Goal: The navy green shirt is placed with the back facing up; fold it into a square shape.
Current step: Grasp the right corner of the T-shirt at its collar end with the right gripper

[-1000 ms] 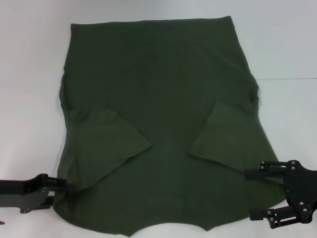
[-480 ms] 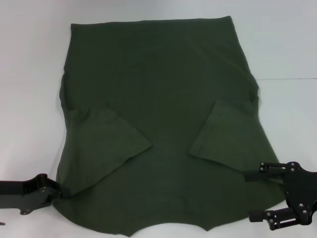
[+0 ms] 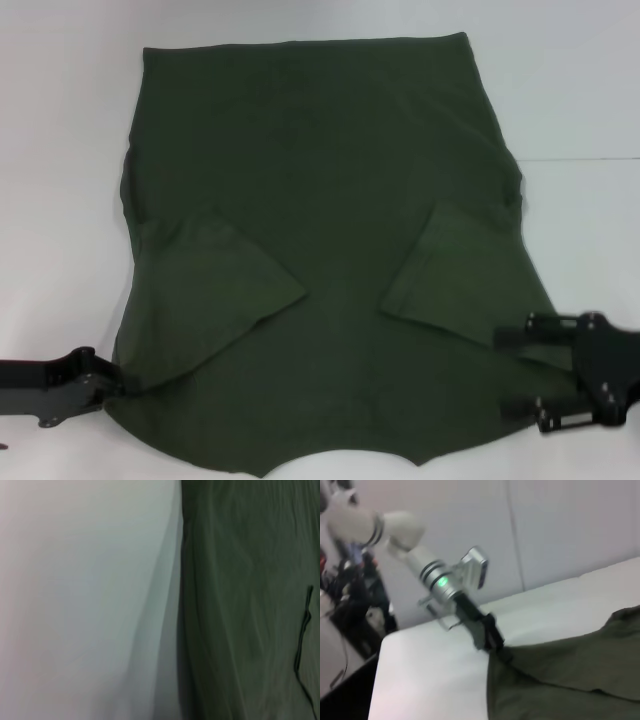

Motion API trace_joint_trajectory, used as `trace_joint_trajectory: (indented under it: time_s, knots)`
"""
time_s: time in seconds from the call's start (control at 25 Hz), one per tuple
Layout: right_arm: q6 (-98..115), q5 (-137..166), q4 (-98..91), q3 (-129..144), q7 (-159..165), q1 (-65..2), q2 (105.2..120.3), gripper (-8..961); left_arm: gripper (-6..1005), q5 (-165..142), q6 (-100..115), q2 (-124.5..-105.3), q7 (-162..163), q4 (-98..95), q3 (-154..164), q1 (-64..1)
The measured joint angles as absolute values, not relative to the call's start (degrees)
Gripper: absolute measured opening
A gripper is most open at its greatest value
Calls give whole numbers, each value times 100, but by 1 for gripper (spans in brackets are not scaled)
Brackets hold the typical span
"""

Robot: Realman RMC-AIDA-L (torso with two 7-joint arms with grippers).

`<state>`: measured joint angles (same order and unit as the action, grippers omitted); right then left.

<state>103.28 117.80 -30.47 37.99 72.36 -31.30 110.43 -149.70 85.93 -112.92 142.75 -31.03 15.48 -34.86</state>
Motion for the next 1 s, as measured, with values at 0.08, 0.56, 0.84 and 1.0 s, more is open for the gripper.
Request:
trace_joint_trajectory:
  time_s: [0.08,0.56,0.84,1.0]
  knots:
    - [10304,11771,-3088,3633,7815,-3218,11018,915,59,-14960,8619,-11286,14247,-3110,1540,-3494]
    - [9349,12752,-3078,3698,12141,-4037,10687,915,60,-14976,8590,-11267,14082,-3135,1560,-3515]
    - [9156,13167,-3041,3697,13396,-4063,10486,914,61,-14953,8473,-11273,14004,-3129,1582,-3516]
    - [9069,13201,-3030,3674,13791,-3869,10355,909,60,-14949,8410,-11275,14004,-3119,1564,-3516]
